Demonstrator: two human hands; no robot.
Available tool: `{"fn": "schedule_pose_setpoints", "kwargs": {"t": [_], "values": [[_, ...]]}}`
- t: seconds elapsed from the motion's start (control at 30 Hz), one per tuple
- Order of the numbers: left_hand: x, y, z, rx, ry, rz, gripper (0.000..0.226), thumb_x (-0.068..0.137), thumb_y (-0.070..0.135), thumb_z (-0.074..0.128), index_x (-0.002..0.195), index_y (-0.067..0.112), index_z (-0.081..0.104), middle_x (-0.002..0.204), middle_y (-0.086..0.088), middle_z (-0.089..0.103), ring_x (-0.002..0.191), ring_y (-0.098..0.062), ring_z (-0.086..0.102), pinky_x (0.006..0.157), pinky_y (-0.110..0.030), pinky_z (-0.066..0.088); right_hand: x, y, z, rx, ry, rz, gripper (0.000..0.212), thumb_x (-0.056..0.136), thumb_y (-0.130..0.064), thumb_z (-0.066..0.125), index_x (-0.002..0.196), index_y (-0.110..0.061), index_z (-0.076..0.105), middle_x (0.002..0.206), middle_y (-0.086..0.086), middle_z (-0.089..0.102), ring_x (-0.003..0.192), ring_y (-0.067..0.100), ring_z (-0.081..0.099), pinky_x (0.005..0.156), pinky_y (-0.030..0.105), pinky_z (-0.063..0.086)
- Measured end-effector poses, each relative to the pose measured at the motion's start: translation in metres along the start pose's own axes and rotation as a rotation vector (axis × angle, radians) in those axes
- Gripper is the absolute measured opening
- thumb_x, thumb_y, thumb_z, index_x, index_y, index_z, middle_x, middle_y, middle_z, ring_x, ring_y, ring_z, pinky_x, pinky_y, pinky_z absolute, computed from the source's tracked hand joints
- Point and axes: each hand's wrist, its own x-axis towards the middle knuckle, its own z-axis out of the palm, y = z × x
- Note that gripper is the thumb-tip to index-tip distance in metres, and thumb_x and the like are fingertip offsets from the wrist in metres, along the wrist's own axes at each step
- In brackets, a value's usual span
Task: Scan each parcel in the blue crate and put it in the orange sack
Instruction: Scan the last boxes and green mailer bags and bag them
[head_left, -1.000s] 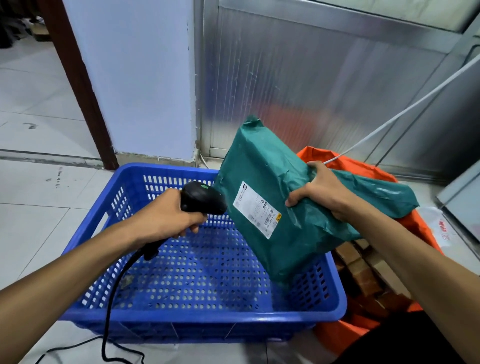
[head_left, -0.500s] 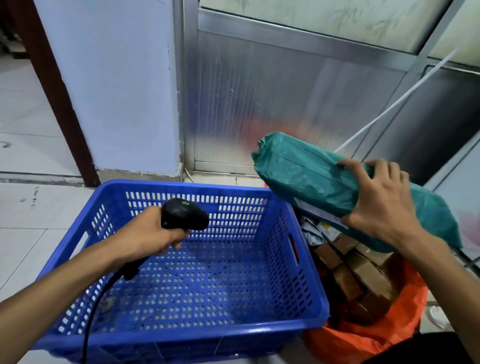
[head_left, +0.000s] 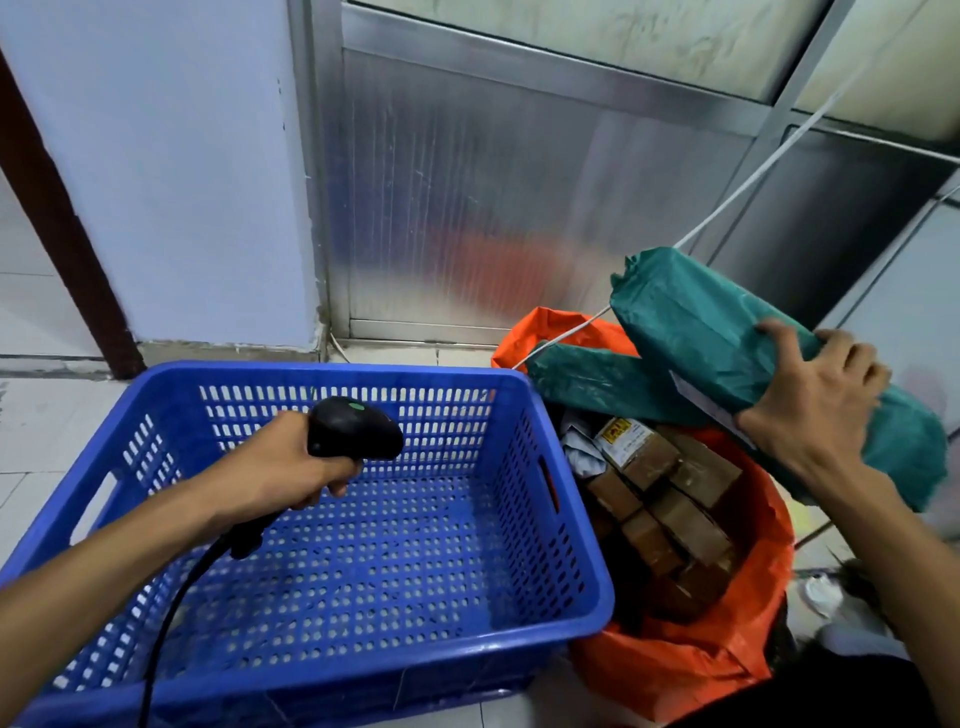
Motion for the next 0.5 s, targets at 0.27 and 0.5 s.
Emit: {"fn": "schedule_pose_setpoints", "kwargs": {"t": [0.27,0.5], "values": [[0.005,-0.003,0.005,0.036,-0.007,0.008,0.005,0.087,0.009,0.071,0.083,0.007,0.072,0.063,-0.005,0.072,0.046,-0.012,0.054,0.049,-0.028,0.044,0.005,-0.018,0.013,-0.015,-0.011,-0.022,0.087,0.055,-0.020,0.088,0.130,-0.025,0.043,0.117,0.026,0.045,0.103,0.045,0.042,0.094,0.056,0.035],[0.007,-0.002,0.009,0.049,-0.015,0.006,0.006,0.088,0.009,0.071,0.084,0.013,0.071,0.065,-0.006,0.072,0.046,-0.013,0.055,0.052,-0.031,0.047,0.008,-0.031,0.012,-0.022,-0.029,-0.150,0.089,0.056,-0.026,0.088,0.133,-0.026,0.043,0.117,0.024,0.045,0.102,0.042,0.041,0.094,0.052,0.033]]}}
